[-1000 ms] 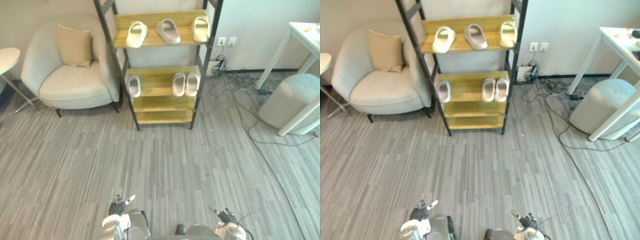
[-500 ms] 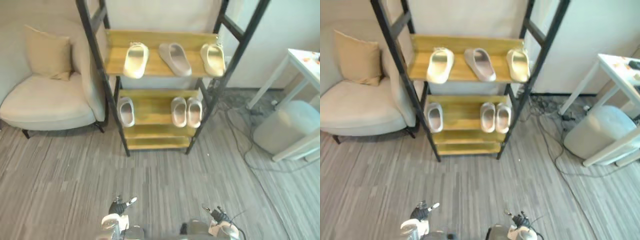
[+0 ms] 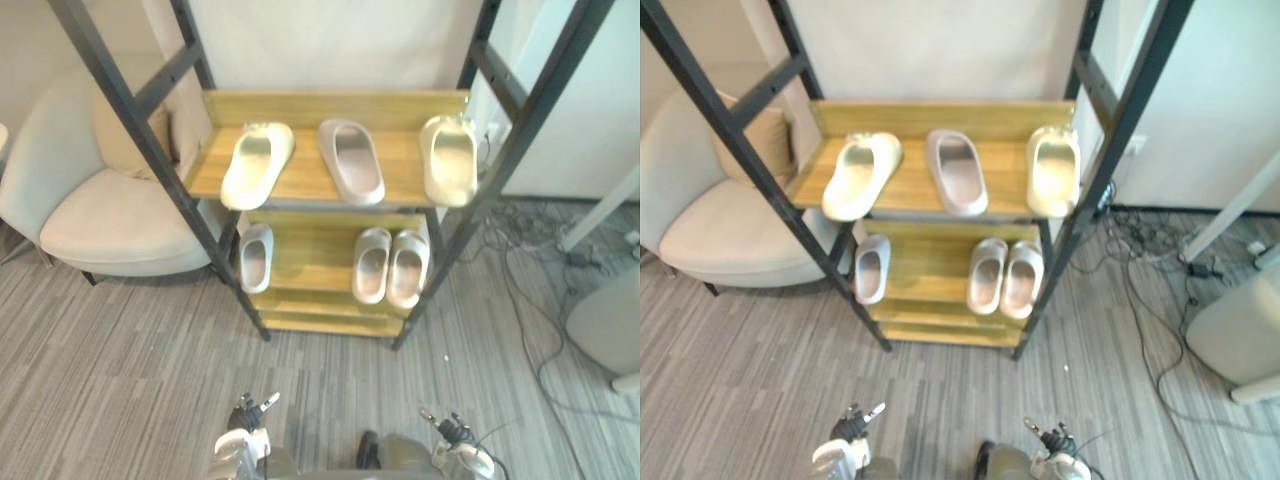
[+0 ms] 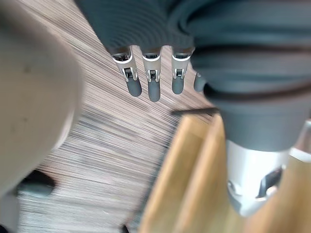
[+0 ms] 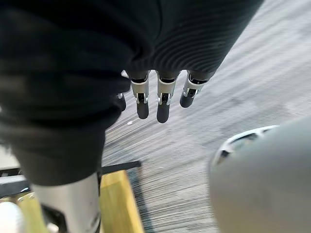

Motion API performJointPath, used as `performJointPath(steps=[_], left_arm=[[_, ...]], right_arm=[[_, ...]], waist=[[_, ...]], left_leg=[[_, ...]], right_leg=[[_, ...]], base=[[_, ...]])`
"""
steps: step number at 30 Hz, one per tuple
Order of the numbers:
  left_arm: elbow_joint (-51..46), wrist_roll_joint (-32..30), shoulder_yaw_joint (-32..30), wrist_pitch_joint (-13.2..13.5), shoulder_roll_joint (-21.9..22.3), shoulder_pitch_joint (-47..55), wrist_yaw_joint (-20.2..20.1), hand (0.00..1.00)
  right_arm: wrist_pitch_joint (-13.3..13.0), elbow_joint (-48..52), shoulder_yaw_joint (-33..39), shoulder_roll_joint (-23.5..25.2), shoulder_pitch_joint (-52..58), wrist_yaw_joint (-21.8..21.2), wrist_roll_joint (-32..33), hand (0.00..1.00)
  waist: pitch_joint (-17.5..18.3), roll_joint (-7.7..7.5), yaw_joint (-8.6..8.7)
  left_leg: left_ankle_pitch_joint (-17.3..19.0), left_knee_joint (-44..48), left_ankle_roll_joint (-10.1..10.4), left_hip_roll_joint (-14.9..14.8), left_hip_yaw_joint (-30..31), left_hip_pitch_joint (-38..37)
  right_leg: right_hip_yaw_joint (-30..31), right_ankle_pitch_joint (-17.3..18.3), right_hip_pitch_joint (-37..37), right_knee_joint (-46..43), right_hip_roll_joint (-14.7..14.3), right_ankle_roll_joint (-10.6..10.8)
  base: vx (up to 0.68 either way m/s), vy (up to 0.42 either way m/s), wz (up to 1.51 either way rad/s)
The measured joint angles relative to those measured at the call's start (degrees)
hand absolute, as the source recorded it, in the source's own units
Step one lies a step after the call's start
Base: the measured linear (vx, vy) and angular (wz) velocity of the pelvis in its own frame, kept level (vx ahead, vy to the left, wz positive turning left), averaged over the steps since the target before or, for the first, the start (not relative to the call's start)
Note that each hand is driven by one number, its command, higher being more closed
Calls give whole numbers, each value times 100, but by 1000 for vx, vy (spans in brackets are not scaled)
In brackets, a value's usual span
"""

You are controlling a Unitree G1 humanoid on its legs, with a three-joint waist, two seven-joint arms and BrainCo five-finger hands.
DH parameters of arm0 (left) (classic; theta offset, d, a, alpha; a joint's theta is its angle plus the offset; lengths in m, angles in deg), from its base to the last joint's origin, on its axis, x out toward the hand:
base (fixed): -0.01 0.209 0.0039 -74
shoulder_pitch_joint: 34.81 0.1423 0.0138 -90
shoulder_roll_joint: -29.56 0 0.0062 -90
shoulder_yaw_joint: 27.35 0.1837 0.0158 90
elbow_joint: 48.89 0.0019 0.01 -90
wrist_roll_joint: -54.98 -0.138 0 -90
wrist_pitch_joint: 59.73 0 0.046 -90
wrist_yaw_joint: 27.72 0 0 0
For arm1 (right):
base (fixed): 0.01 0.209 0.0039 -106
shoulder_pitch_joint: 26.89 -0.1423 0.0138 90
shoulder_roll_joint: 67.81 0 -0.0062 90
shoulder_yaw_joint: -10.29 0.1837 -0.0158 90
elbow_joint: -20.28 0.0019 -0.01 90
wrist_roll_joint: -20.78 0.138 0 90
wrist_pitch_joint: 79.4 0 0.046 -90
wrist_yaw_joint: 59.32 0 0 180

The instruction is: Organize the slippers on the shoe rack

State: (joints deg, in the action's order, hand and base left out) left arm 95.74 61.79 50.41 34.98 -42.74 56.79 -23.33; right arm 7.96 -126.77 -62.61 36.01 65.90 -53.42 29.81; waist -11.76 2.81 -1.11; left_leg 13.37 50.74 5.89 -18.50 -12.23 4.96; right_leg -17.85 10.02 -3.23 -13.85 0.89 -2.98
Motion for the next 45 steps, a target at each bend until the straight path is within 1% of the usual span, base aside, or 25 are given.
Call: performJointPath(steps=[2, 3, 4, 5, 7, 8, 10, 12, 14, 15, 16, 17, 18, 19, 20, 21, 23, 24, 25, 27, 29, 32, 34, 37, 45], left_arm=[[-5, 0, 39, -4, 18, -52, -3, 0], [-4, 0, 39, -4, 19, -57, -2, 0], [9, -1, 57, -3, 19, -82, -1, 0], [51, 0, 94, 3, 33, -85, -1, 0], [80, 0, 92, 4, -33, -122, 2, 0], [113, -1, 95, 2, -128, -119, -2, 0], [134, -7, 99, -6, -243, -120, -2, 0], [188, -7, 148, -5, -287, -116, -3, 0], [235, -8, 225, -3, -316, -88, -9, 0], [249, -8, 269, -4, -322, -88, -10, 0], [268, -8, 304, -1, -316, -94, -9, 0], [287, -6, 333, -1, -312, -93, -11, 0], [323, -5, 469, -1, -358, -69, -12, 0], [326, -5, 476, -1, -372, -68, -12, 0], [344, -7, 477, -10, -419, -56, -10, 0], [337, -9, 478, -6, -444, -29, -9, 0], [336, -9, 477, 1, -456, -29, -9, 0], [327, -47, 476, -1, -516, -11, -8, 0], [371, -73, 463, -12, -483, -13, -2, 0], [399, -115, 452, -2, -417, -3, -2, 0], [474, -119, 433, -12, -372, 79, -5, 0], [538, -139, 437, -3, -404, 120, -19, 0], [596, -193, 528, -11, -475, 117, -27, 0], [729, -220, 720, -15, -621, 101, -91, 0], [791, -229, 967, -12, -677, 54, -80, 0]], right_arm=[[50, -2, 8, -1, -1, 18, 7, 0], [50, -2, 11, 0, -2, 20, 9, 0], [55, -9, 24, 10, -3, 31, 9, 0], [57, -11, 59, -8, 0, 33, 8, 0], [91, -17, 73, 52, 10, 50, 7, 0], [86, -5, 73, 165, 37, 52, 2, 0], [86, -10, 78, 282, 77, 57, -2, 0], [84, -9, 75, 300, 85, 55, -13, 0], [82, -6, 61, 270, 68, 46, -22, 0], [87, -15, 32, 265, 57, 31, -37, 0], [92, -11, 2, 239, 63, 24, -49, 0], [94, -12, -8, 206, 67, 18, -62, 0], [77, 39, 4, 164, 89, 8, -43, 0], [74, 40, 4, 168, 91, 7, -40, 0], [58, 41, 2, 176, 122, 1, -39, 0], [37, 68, -44, 199, 164, 1, -44, 0], [32, 99, -151, 200, 197, -4, -44, 0], [43, 66, -167, 236, 223, -11, -48, 0], [40, -24, -143, 232, 200, -31, -33, 0], [43, -46, -131, 176, 217, -29, -37, 0], [42, -92, -72, 122, 213, -30, -44, 0], [46, -273, -23, 111, 172, -30, -46, 0], [43, -292, -16, 105, 179, -32, -45, 0], [38, -308, -34, 108, 175, -32, -43, 0], [-33, -330, -218, 88, 177, -19, -13, 0]], waist=[[7, -15, -32], [5, -19, -32], [-14, -49, -42], [-1, -12, -51], [-7, -136, -75], [19, -309, -75], [63, -472, -94], [86, -512, -111], [115, -481, -118], [108, -468, -127], [93, -435, -119], [76, -392, -113], [77, -371, -103], [80, -385, -99], [68, -388, -73], [116, -453, -32], [139, -489, -35], [221, -623, -38], [288, -608, -36], [348, -518, -39], [402, -343, -42], [408, -355, -56], [440, -371, -58], [439, -435, -60], [443, -438, -52]], left_leg=[[78, -1477, 48, 207, -234, 165], [73, -1675, 52, 250, -231, 168], [-140, -2749, 43, 526, -146, 81], [-970, -3675, 43, 763, -39, -38], [-999, -3810, -14, 909, -75, -237], [-969, -3953, -57, 1021, -168, -373], [-941, -4005, -104, 1154, -294, -487], [-907, -4035, -157, 1233, -351, -621], [-836, -4201, -224, 1323, -484, -791], [-687, -4228, -244, 1398, -511, -831], [-604, -4228, -318, 1417, -539, -838], [-577, -4228, -321, 1411, -552, -850], [-492, -4229, -303, 1435, -568, -947], [-484, -4229, -311, 1442, -560, -972], [-456, -4227, -315, 1449, -505, -1046], [-444, -4230, -305, 1418, -342, -1105], [-449, -4230, -294, 1404, -148, -1075], [-473, -4228, -240, 1521, -77, -982], [-493, -4229, -166, 1513, 65, -961], [-566, -4267, -118, 1431, 102, -958], [-609, -4412, -25, 1293, 171, -1118], [-591, -4536, 20, 1166, 204, -1290], [-592, -4573, 21, 1159, 242, -1316], [-589, -4579, 16, 1217, 357, -1316], [-594, -4579, -31, 1372, 372, -1311]], right_leg=[[80, -55, -235, 318, 60, 77], [92, -61, -253, 332, 72, 88], [164, -65, -293, 348, 172, 153], [276, -16, -305, 348, 194, 293], [413, -38, -380, 403, 286, 444], [458, -43, -447, 471, 420, 492], [526, -83, -543, 551, 561, 560], [630, -114, -609, 600, 627, 609], [743, -56, -571, 480, 741, 697], [807, 123, -426, 147, 844, 891], [890, 186, -245, -235, 910, 970], [929, 189, -120, -531, 923, 977], [1061, 154, 419, -1738, 1027, 977], [1073, 140, 481, -1914, 1046, 979], [1136, 155, 702, -2370, 1105, 899], [1191, 360, 727, -2344, 1034, 846], [1263, 394, 701, -1694, 902, 819], [1335, 17, 663, -931, 916, 717], [1226, 158, 492, -603, 929, 755], [1161, 136, 472, -417, 829, 737], [1066, 13, 147, -2, 608, 675], [1002, -155, -235, 451, 415, 630], [1000, -236, -322, 616, 378, 618], [1002, -364, -430, 837, 415, 649], [1050, -469, -460, 1022, 545, 709]], base=[[277, 12, -13], [298, 96, -21], [341, 175, -25], [319, 175, -34], [213, 113, -22], [167, 111, -5], [182, 158, -9], [98, 98, -15], [49, 111, -34], [18, 99, -40], [-13, 78, -25], [-88, 105, -14], [-81, 109, -6], [-65, 97, 4], [10, 23, 33], [35, -8, 63], [43, -32, 61], [121, -122, 43], [155, -141, 38], [142, -102, 19], [178, -94, 10], [177, -74, 2], [114, -17, -4], [60, 27, 1], [-39, 39, -1]])
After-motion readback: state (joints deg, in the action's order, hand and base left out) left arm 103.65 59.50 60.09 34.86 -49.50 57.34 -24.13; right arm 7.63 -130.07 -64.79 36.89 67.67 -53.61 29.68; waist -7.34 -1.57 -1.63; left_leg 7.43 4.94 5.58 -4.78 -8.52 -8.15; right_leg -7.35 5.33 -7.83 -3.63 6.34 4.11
